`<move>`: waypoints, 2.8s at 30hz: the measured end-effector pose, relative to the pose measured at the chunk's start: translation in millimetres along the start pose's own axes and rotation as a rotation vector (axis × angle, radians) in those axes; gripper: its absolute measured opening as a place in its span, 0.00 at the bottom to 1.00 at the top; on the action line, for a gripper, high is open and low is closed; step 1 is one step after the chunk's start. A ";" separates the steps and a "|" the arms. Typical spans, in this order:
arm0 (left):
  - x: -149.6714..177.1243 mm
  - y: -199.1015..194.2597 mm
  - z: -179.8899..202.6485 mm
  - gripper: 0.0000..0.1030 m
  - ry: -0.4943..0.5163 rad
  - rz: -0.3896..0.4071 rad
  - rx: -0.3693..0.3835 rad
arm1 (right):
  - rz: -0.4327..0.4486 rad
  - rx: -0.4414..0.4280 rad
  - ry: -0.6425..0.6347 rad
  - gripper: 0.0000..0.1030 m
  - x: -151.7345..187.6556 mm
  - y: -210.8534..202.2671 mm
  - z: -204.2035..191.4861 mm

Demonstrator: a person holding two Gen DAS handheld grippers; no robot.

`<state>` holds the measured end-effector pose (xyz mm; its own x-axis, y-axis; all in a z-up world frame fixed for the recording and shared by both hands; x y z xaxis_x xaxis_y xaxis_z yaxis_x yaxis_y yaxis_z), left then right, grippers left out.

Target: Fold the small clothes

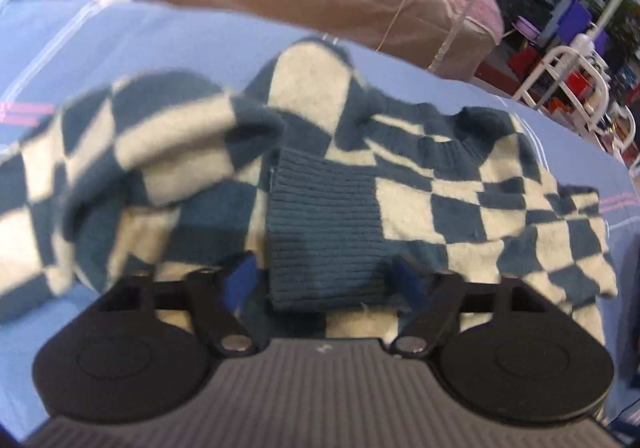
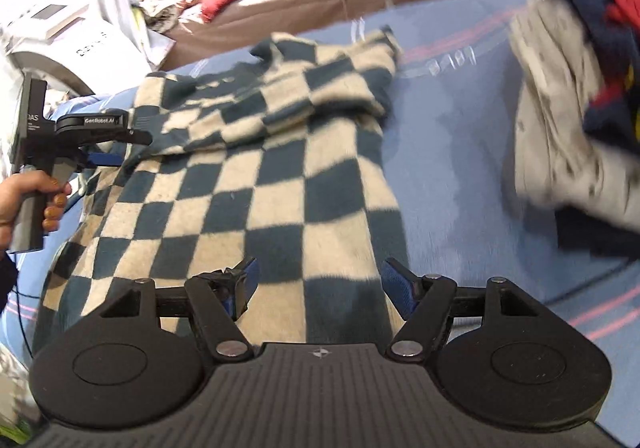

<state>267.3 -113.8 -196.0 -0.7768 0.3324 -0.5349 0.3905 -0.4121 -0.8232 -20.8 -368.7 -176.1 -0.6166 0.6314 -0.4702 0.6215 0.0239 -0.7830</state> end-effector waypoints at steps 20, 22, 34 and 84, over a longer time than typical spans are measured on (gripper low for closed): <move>-54.3 -114.7 -5.4 0.12 0.028 0.261 -0.002 | 0.244 0.162 -0.336 1.00 -83.2 81.8 -28.6; -49.5 -117.9 -8.9 0.13 0.035 0.248 -0.012 | 0.211 0.167 -0.379 1.00 -85.3 100.3 -32.5; 16.4 -79.4 -26.0 0.13 0.003 0.081 -0.024 | 0.262 0.251 -0.323 0.21 -104.9 87.7 -3.9; 44.8 -82.4 -74.8 0.93 0.093 0.138 -0.266 | 0.288 0.028 -0.289 1.00 -2.2 90.8 -42.8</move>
<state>237.3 -1.5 -166.4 -0.6636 0.3704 -0.6499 0.6141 -0.2264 -0.7561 57.7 -334.8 -228.7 -0.5320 0.3655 -0.7638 0.7778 -0.1455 -0.6114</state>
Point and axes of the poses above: each gripper's, at about its wrist camera, not at the fingertips, and y roughly the way its jaws point, z to its right, x to its underside, the point moved 6 cm from there along y, roughly the way its jaws point, and after that the axes turned 13 degrees about y, right-handed, at the moved point
